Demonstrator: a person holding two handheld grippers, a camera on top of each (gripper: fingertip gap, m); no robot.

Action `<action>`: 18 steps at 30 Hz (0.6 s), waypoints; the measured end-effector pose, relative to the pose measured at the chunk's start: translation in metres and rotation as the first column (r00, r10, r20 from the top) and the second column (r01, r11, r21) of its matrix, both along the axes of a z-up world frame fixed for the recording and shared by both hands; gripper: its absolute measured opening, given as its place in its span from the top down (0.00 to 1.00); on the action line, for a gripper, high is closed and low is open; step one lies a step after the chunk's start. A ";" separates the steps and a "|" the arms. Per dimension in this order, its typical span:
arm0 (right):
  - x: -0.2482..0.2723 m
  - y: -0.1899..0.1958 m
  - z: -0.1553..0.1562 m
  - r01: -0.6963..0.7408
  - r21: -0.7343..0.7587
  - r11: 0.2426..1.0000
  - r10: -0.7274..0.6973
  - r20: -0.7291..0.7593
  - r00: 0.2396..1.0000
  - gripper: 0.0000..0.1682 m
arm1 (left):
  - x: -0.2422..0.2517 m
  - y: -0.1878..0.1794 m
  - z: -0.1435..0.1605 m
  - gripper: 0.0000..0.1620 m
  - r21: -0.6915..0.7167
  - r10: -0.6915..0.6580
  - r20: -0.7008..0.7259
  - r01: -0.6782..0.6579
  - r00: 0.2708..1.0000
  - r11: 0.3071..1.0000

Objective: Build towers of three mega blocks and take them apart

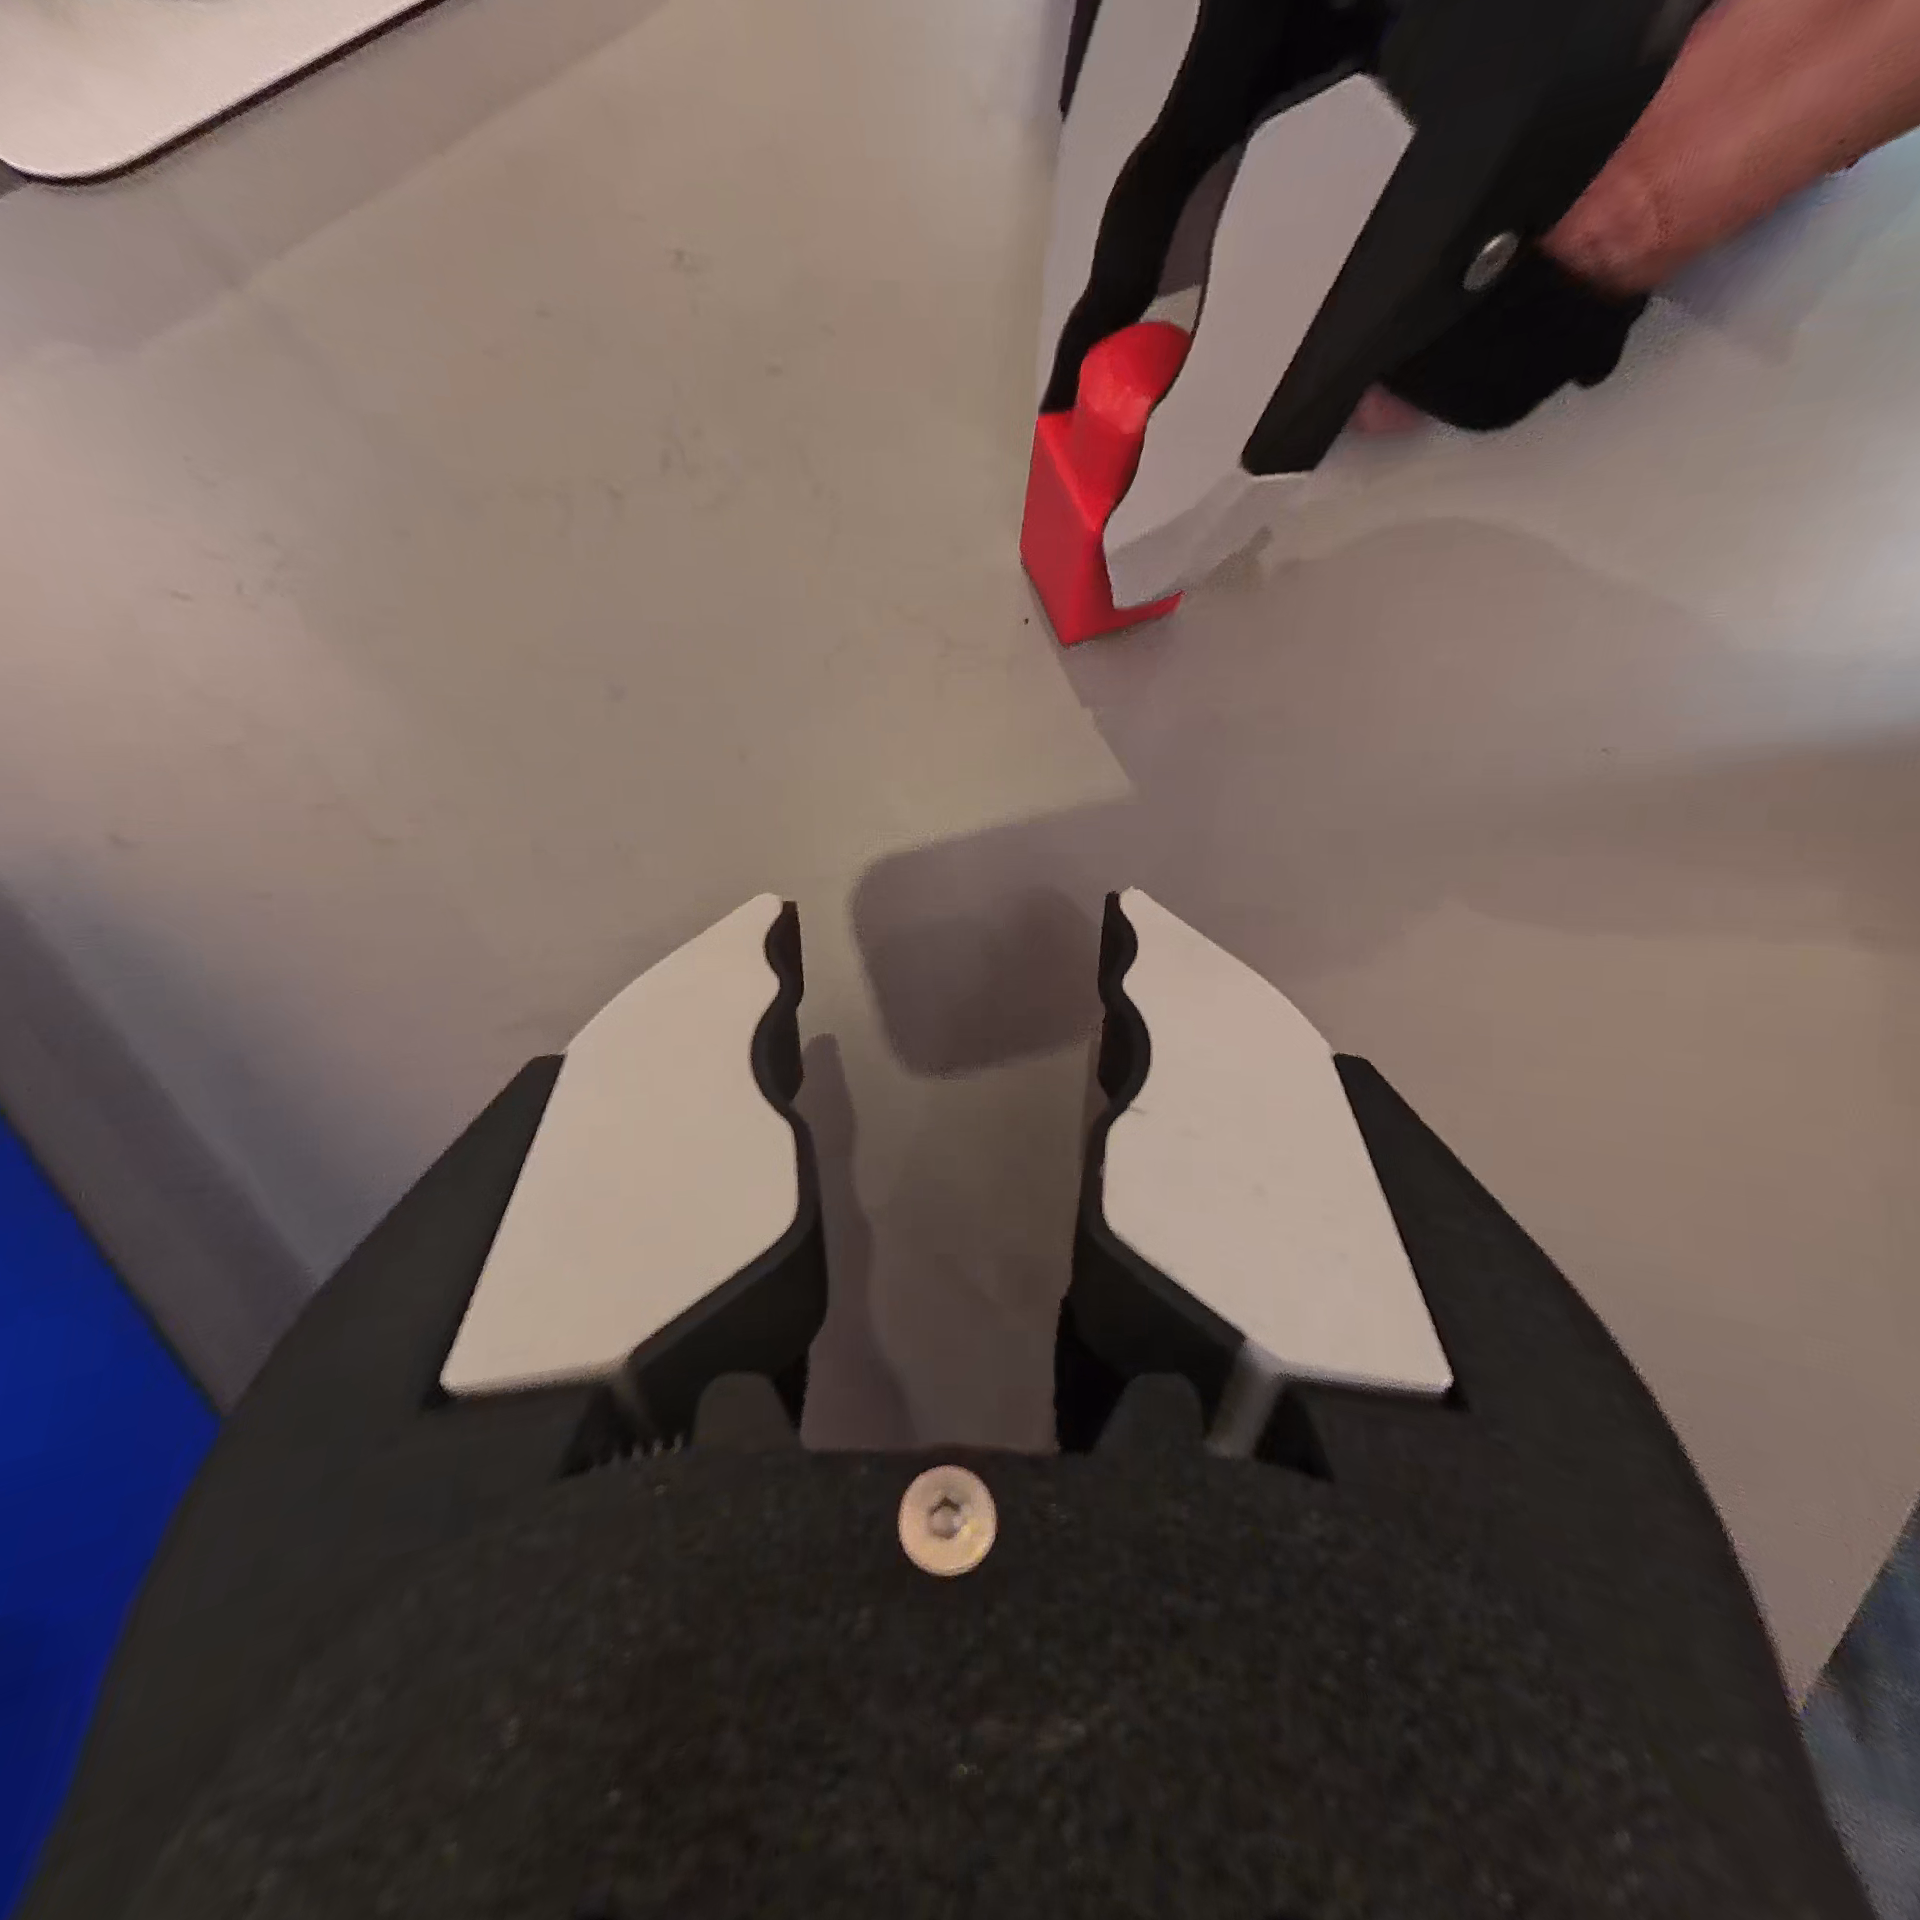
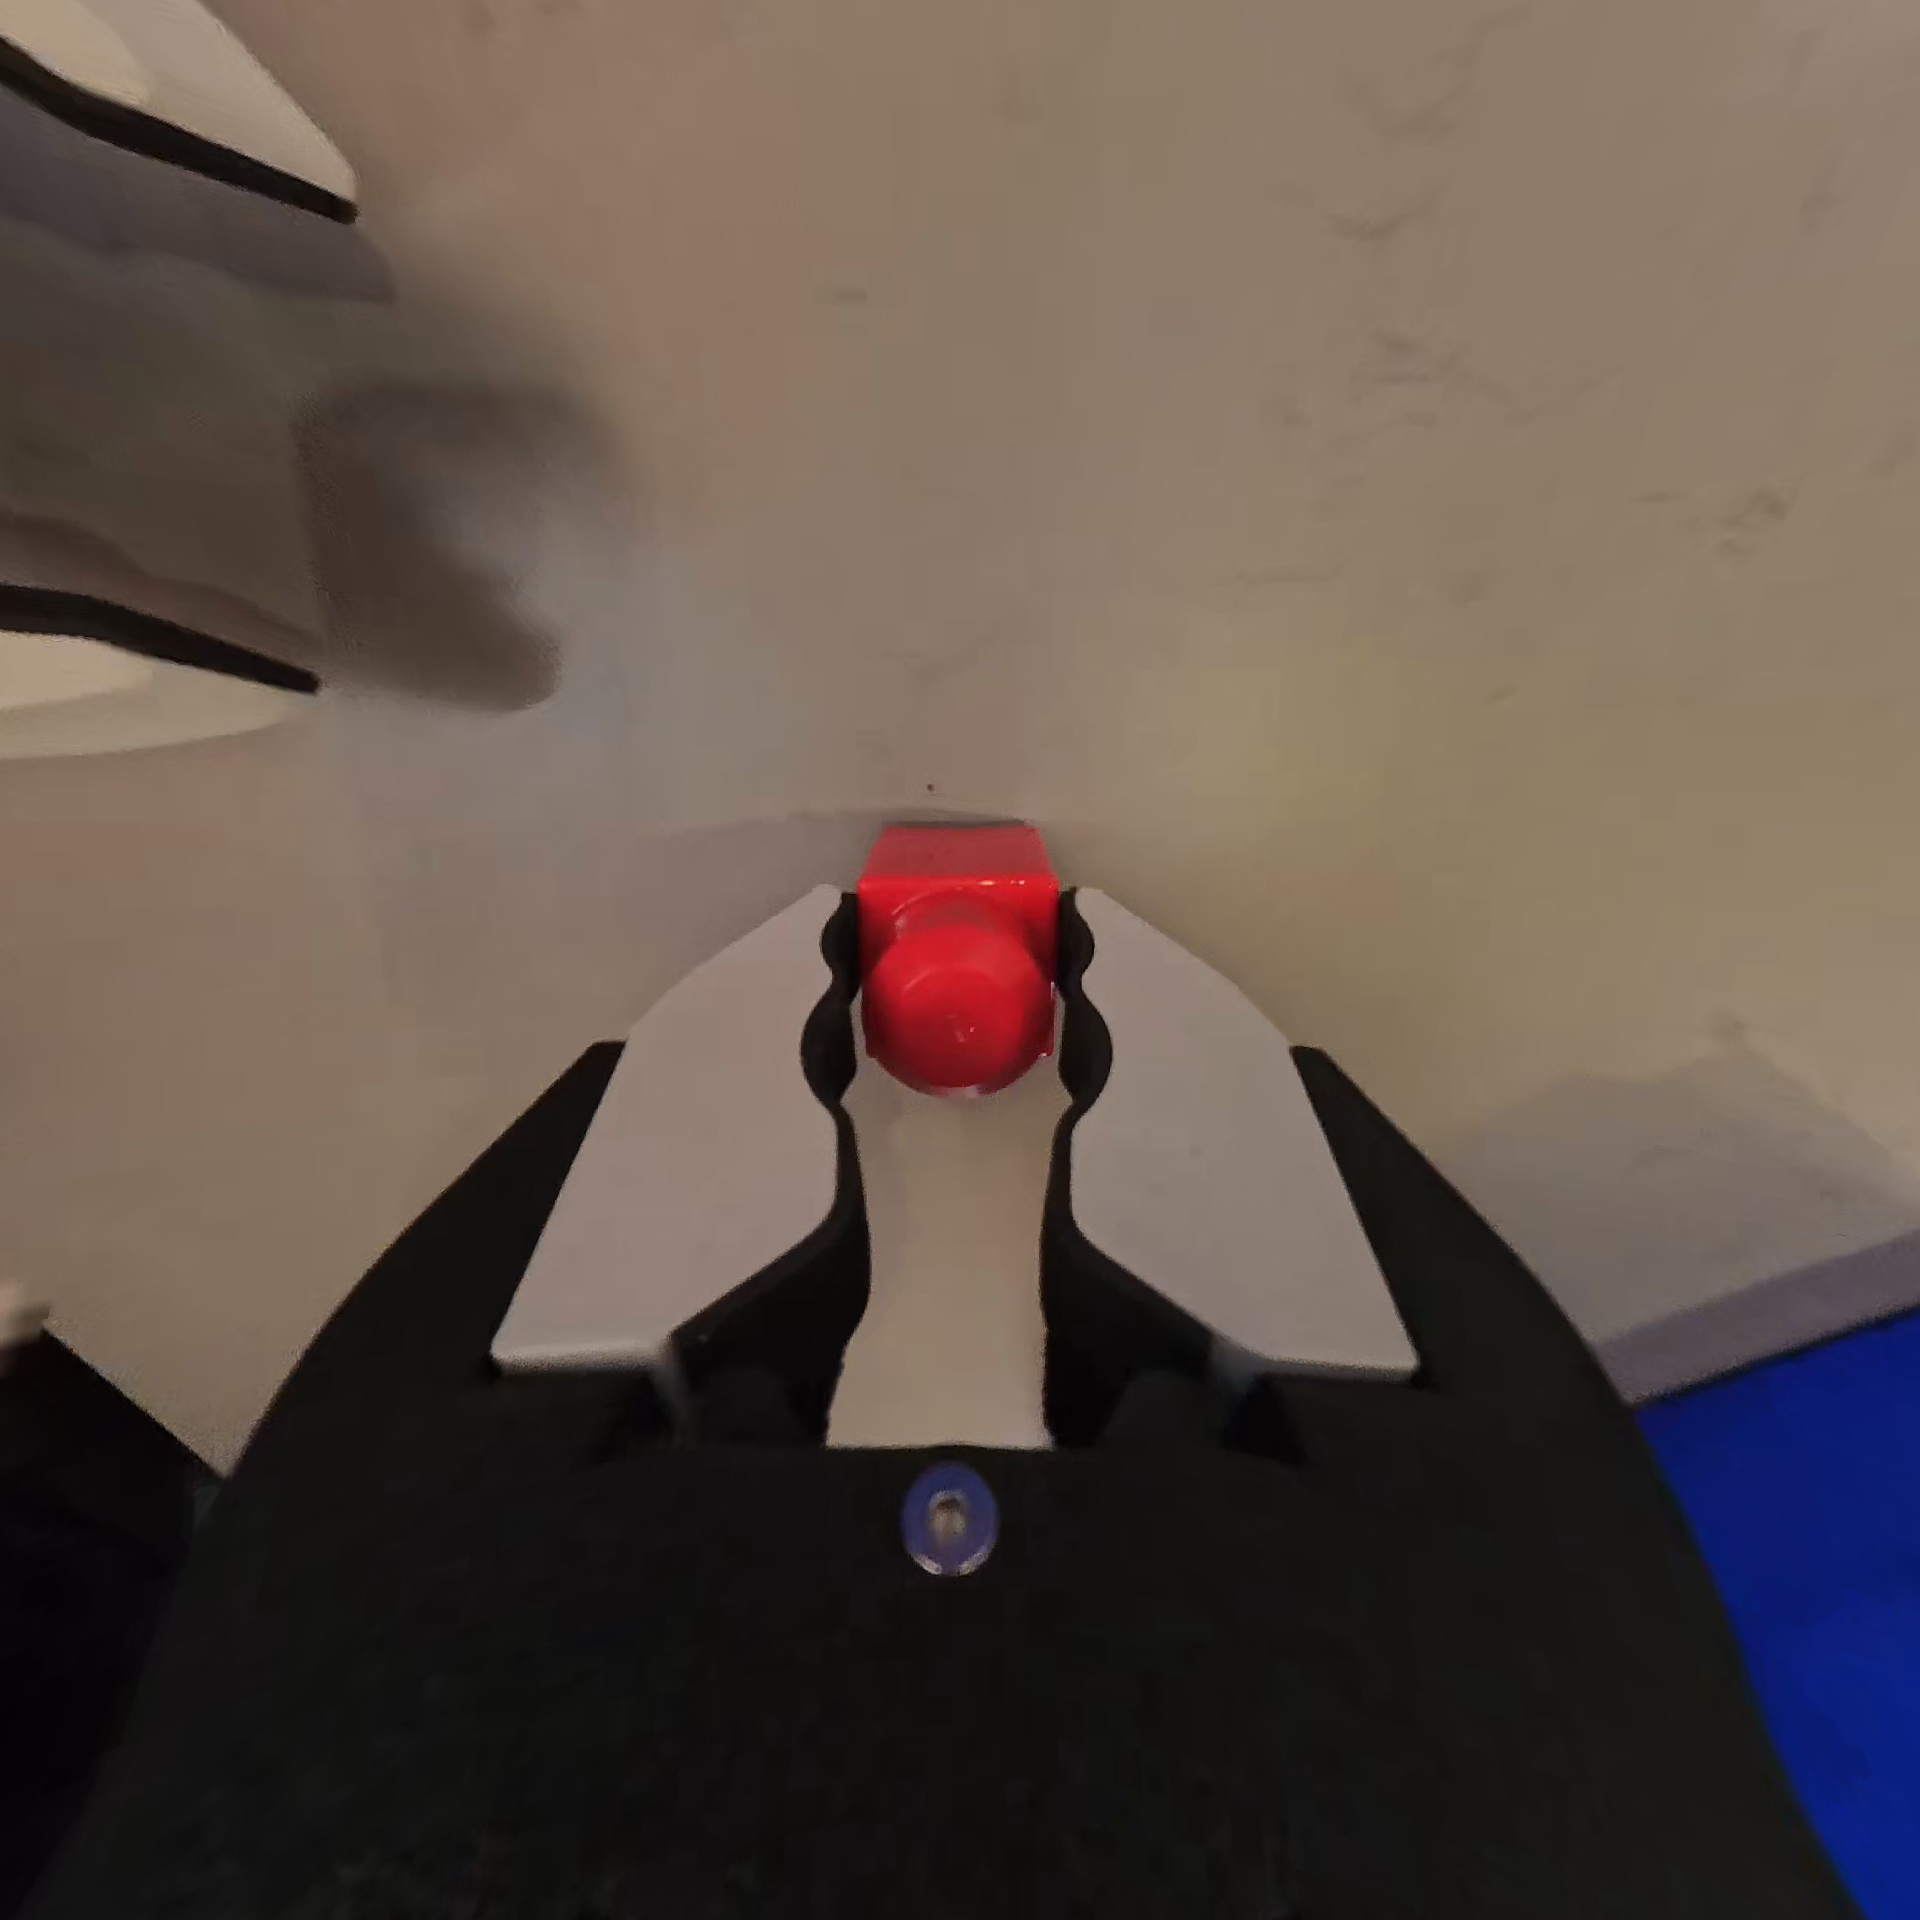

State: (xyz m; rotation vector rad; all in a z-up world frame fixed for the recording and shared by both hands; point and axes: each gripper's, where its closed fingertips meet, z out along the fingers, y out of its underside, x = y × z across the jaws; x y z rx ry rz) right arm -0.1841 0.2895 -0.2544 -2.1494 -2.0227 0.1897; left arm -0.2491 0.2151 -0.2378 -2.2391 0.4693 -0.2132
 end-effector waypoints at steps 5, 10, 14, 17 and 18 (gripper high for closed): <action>0.011 0.015 0.084 -0.006 0.191 0.981 0.043 -0.190 0.981 0.79 | 0.010 0.000 0.001 0.67 0.027 -0.034 -0.031 0.035 0.999 0.999; 0.086 0.105 0.217 0.245 0.354 0.903 -0.069 -0.442 0.894 0.79 | 0.019 -0.001 -0.001 0.66 0.017 -0.055 -0.017 0.056 0.998 0.998; 0.170 0.196 0.203 0.443 0.265 0.856 -0.333 -0.372 0.866 0.79 | 0.022 0.000 -0.006 0.66 0.001 -0.073 -0.038 0.073 0.997 0.997; 0.209 0.222 0.128 0.484 0.069 0.872 -0.468 -0.174 0.867 0.79 | 0.024 0.001 -0.009 0.66 -0.009 -0.078 -0.059 0.078 0.995 0.997; 0.215 0.226 0.105 0.479 0.036 0.877 -0.472 -0.124 0.873 0.79 | 0.025 0.000 -0.009 0.66 -0.012 -0.081 -0.055 0.081 0.995 0.997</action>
